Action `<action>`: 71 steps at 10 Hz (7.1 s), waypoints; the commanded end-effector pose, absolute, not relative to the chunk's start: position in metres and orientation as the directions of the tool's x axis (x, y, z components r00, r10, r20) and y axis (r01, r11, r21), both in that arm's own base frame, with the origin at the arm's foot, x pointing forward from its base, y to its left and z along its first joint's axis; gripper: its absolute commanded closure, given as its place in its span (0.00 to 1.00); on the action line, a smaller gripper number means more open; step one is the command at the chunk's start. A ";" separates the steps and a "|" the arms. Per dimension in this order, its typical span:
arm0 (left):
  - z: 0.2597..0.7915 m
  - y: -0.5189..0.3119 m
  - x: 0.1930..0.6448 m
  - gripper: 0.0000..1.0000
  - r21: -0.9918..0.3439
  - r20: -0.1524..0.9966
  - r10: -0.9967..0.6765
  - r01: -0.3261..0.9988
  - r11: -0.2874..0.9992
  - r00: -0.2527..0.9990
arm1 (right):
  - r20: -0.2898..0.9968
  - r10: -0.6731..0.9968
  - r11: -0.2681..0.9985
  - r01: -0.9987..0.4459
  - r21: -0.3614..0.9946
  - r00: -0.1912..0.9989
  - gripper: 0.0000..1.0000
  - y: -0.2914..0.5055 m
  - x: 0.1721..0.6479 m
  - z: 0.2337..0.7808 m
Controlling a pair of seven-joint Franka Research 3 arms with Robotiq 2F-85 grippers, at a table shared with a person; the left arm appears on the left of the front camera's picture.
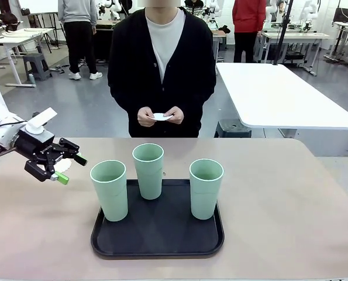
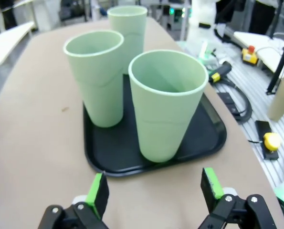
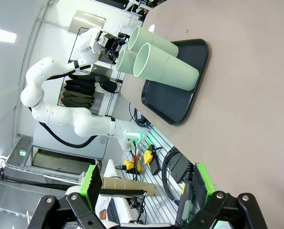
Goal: Place coasters on the table and set cups on them.
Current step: Pick up one Reusable plastic cup and place it on a coaster set by the human.
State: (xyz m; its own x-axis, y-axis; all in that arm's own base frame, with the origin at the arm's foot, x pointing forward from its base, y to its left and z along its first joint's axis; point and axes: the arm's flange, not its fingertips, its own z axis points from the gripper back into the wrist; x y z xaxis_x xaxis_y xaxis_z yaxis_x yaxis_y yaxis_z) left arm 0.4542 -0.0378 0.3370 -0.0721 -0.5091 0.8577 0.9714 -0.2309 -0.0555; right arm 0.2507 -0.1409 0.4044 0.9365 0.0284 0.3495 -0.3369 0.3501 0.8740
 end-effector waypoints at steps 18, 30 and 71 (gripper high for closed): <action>0.279 -0.067 0.474 0.00 -0.010 0.975 -0.206 0.919 -0.393 -0.078 | 0.364 0.029 0.347 -0.350 0.870 0.931 0.00 -0.142 0.251 0.405; 0.258 -0.127 0.464 0.00 -0.030 0.974 -0.210 0.859 -0.511 -0.090 | 0.364 0.029 0.347 -0.350 0.870 0.931 0.00 -0.142 0.251 0.405; 0.417 0.117 0.520 0.16 0.097 0.989 -0.105 0.995 -0.034 -0.100 | 0.364 0.029 0.347 -0.350 0.870 0.931 0.00 -0.142 0.251 0.405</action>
